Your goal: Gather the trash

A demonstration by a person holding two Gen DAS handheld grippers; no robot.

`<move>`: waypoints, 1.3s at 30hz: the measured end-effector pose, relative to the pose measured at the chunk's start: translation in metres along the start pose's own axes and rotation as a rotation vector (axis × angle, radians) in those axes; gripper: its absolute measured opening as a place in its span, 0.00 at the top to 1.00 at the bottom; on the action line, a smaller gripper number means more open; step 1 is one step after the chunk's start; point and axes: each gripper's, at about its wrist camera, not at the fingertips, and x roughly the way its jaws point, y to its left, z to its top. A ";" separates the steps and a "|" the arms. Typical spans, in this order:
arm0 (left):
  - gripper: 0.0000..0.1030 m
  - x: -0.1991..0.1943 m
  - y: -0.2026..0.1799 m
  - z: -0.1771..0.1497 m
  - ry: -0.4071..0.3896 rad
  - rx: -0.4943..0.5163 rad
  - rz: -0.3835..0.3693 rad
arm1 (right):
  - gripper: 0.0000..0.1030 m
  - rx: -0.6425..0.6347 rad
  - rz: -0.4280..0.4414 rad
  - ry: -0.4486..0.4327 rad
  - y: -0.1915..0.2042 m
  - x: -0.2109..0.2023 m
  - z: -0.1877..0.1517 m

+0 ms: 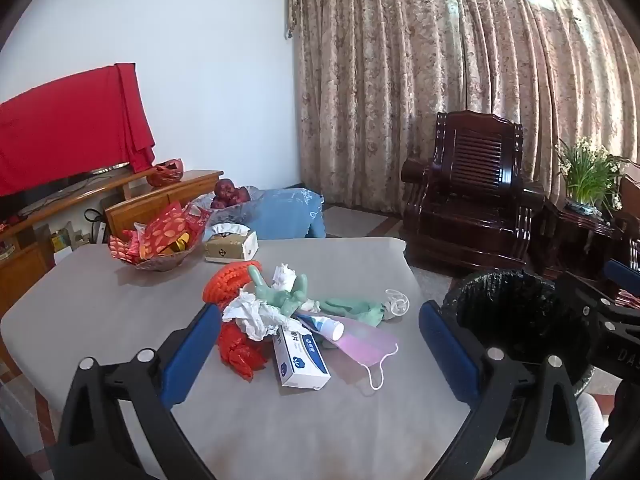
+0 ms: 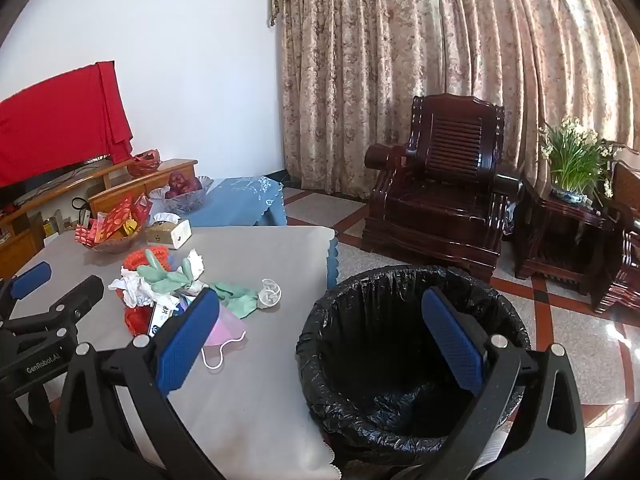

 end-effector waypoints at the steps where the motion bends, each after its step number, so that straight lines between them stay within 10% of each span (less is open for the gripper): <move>1: 0.06 0.000 0.000 0.000 -0.002 0.001 0.002 | 0.05 0.001 0.000 -0.001 0.000 0.000 0.000; 39: 0.06 -0.007 0.002 0.008 -0.019 -0.004 0.001 | 0.05 0.000 0.003 -0.003 0.000 -0.003 0.006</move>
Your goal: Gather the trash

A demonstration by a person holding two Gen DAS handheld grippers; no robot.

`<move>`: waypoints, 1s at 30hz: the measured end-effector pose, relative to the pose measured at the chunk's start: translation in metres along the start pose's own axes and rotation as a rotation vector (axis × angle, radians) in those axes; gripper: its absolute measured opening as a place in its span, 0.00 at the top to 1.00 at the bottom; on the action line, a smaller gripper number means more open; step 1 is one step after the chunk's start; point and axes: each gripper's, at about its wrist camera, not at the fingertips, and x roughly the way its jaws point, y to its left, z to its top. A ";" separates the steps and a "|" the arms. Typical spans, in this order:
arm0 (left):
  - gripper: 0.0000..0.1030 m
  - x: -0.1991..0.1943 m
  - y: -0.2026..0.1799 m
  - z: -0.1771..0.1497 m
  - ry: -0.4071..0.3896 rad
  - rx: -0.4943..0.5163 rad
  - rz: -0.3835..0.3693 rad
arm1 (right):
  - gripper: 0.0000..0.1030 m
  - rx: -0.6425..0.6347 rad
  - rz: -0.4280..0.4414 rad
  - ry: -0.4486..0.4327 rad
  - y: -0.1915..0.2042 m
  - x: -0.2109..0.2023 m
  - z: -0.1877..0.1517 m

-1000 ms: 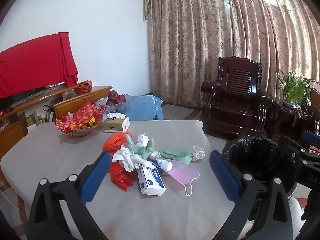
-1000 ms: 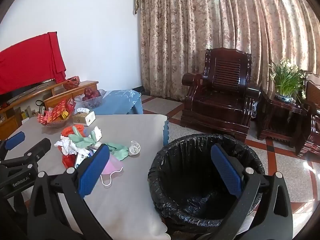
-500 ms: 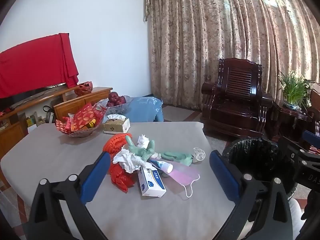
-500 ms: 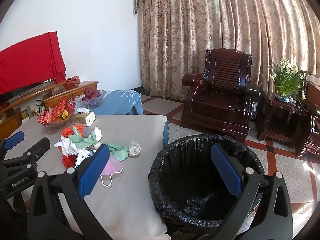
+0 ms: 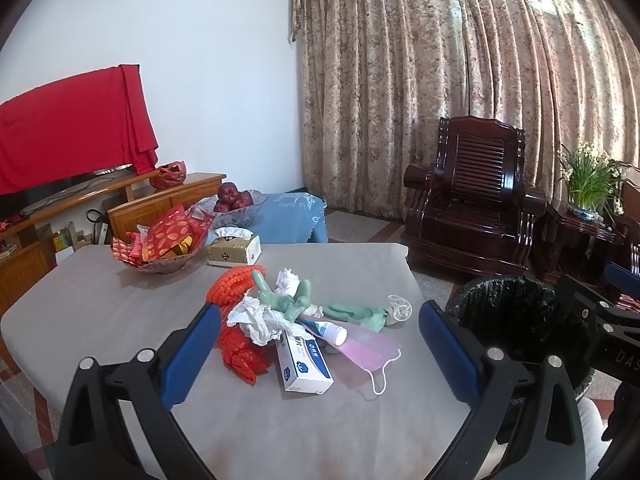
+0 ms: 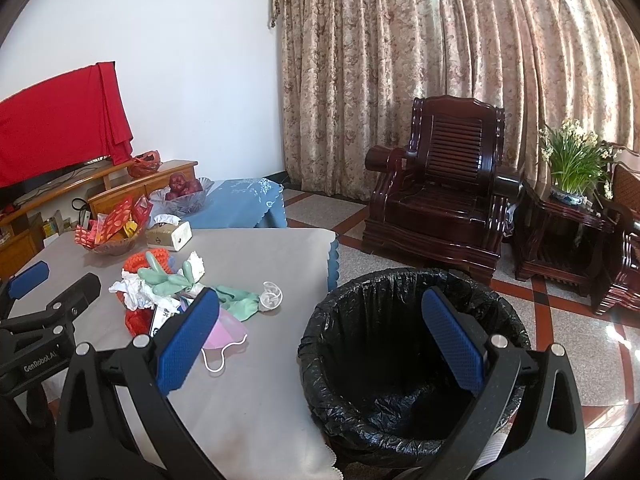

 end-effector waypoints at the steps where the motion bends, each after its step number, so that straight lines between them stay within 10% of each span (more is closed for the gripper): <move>1: 0.06 0.000 0.000 0.000 0.000 0.000 0.000 | 0.05 0.000 0.001 -0.001 0.000 0.001 -0.003; 30: 0.06 0.001 0.001 -0.001 0.001 -0.004 -0.001 | 0.05 0.000 0.001 0.003 0.002 0.003 -0.003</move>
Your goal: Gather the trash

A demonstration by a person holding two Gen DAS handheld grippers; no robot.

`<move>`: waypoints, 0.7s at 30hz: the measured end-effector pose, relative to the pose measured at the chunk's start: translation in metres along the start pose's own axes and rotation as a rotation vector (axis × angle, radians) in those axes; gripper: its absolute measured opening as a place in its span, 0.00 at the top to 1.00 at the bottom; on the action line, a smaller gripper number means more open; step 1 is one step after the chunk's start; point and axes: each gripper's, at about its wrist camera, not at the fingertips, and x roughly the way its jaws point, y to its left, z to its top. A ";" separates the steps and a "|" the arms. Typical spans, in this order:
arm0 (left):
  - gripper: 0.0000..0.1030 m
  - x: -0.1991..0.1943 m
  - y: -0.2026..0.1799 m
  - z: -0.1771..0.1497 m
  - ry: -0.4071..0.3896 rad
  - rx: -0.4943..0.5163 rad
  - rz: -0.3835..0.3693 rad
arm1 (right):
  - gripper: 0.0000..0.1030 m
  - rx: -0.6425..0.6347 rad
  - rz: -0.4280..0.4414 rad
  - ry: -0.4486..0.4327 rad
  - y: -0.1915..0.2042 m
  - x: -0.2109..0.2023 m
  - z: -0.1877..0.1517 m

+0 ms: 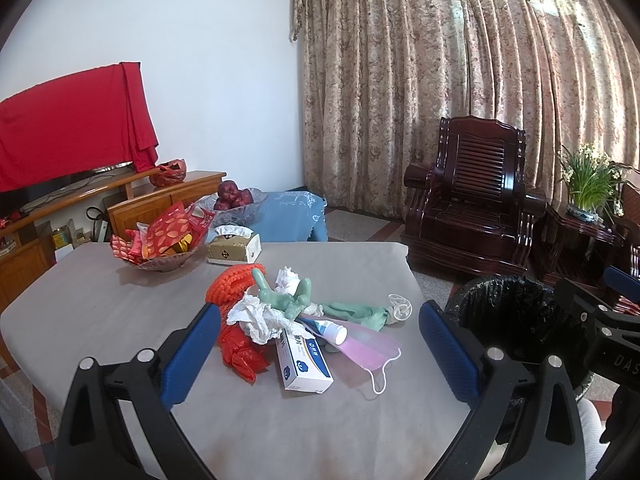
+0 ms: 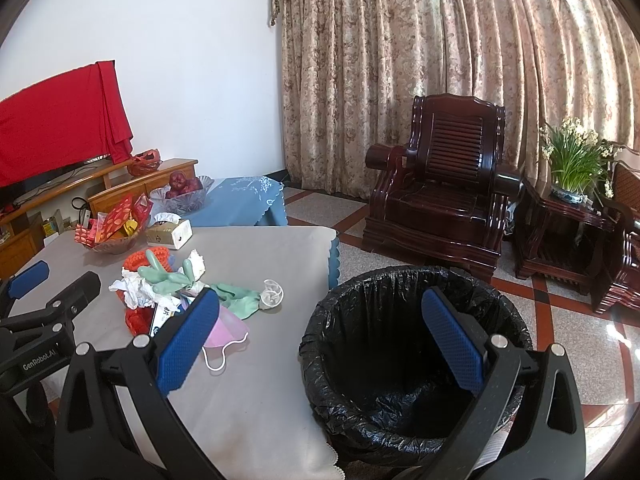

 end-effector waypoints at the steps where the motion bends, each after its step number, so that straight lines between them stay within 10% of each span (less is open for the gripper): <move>1: 0.06 0.000 0.000 0.000 0.000 0.000 0.000 | 0.05 0.000 0.000 0.001 0.000 0.000 0.000; 21: 0.06 -0.001 0.000 0.002 0.002 -0.003 -0.001 | 0.05 -0.003 0.002 0.006 0.000 0.002 -0.002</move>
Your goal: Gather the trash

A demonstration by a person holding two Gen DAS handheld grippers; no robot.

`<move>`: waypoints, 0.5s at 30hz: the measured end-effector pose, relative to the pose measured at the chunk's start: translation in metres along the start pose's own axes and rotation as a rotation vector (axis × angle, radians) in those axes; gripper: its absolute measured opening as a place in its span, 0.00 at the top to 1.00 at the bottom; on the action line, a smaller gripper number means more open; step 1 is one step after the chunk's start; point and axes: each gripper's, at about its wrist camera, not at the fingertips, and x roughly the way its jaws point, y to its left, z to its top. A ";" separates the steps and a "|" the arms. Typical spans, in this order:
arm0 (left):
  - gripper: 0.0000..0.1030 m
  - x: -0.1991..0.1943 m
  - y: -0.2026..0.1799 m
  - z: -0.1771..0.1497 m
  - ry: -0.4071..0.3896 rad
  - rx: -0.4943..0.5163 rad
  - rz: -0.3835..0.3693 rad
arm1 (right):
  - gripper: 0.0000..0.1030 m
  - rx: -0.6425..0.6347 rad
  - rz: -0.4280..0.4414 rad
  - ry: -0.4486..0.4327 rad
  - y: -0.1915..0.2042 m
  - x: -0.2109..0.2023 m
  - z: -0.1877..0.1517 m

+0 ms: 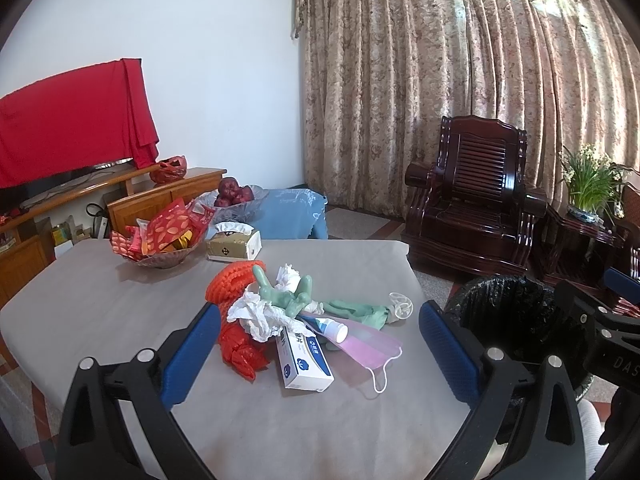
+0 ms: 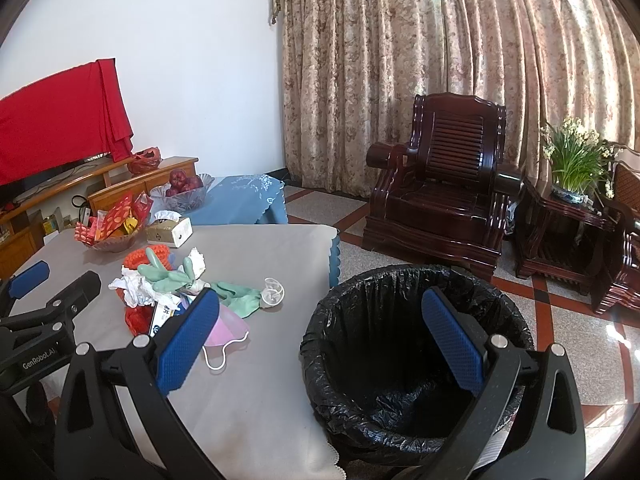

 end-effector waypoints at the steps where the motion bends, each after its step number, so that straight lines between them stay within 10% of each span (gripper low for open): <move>1: 0.06 0.000 0.000 0.001 0.000 -0.001 0.000 | 0.05 0.000 0.000 0.002 0.006 0.008 -0.007; 15: 0.06 0.017 0.027 -0.009 0.007 -0.023 0.070 | 0.05 -0.039 0.045 0.018 0.023 0.026 -0.004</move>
